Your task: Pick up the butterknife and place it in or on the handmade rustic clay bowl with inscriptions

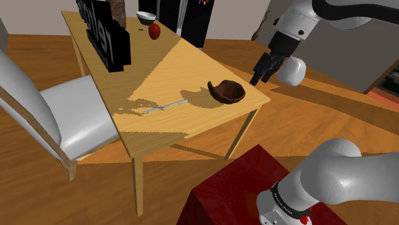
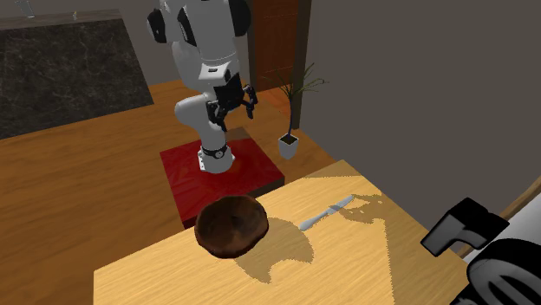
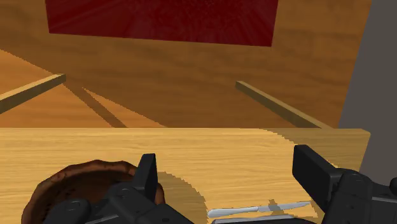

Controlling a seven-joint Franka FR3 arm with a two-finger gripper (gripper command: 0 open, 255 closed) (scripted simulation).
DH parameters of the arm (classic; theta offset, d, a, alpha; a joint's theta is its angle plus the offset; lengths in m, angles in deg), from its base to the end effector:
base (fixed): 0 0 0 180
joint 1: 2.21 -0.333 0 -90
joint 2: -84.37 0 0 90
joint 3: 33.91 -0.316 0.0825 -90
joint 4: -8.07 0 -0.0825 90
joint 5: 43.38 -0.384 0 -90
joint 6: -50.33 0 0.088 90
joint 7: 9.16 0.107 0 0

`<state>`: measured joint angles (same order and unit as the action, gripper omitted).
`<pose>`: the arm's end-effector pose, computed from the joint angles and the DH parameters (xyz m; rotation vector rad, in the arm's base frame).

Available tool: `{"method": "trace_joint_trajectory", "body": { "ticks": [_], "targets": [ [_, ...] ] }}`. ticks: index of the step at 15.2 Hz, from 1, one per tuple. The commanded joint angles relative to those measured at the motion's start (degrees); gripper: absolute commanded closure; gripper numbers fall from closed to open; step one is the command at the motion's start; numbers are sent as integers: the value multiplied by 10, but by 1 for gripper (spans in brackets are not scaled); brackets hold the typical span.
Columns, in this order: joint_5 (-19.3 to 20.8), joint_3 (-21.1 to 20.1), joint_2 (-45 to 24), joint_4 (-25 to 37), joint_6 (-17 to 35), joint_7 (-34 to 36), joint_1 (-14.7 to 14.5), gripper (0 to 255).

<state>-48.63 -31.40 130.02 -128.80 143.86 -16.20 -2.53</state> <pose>0.3097 -0.0064 0.5843 -3.0178 -0.1410 -0.0737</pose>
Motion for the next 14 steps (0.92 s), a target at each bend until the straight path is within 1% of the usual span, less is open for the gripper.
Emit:
{"method": "trace_joint_trajectory", "body": {
  "ticks": [1, 8, 14],
  "targets": [
    [0, 0, 0, 0, 0, 0, 0, 0],
    [28, 21, -182, 81, 61, -151, -52, 0],
    [44, 20, -329, 170, 89, -268, -87, 0]
  ]
}}
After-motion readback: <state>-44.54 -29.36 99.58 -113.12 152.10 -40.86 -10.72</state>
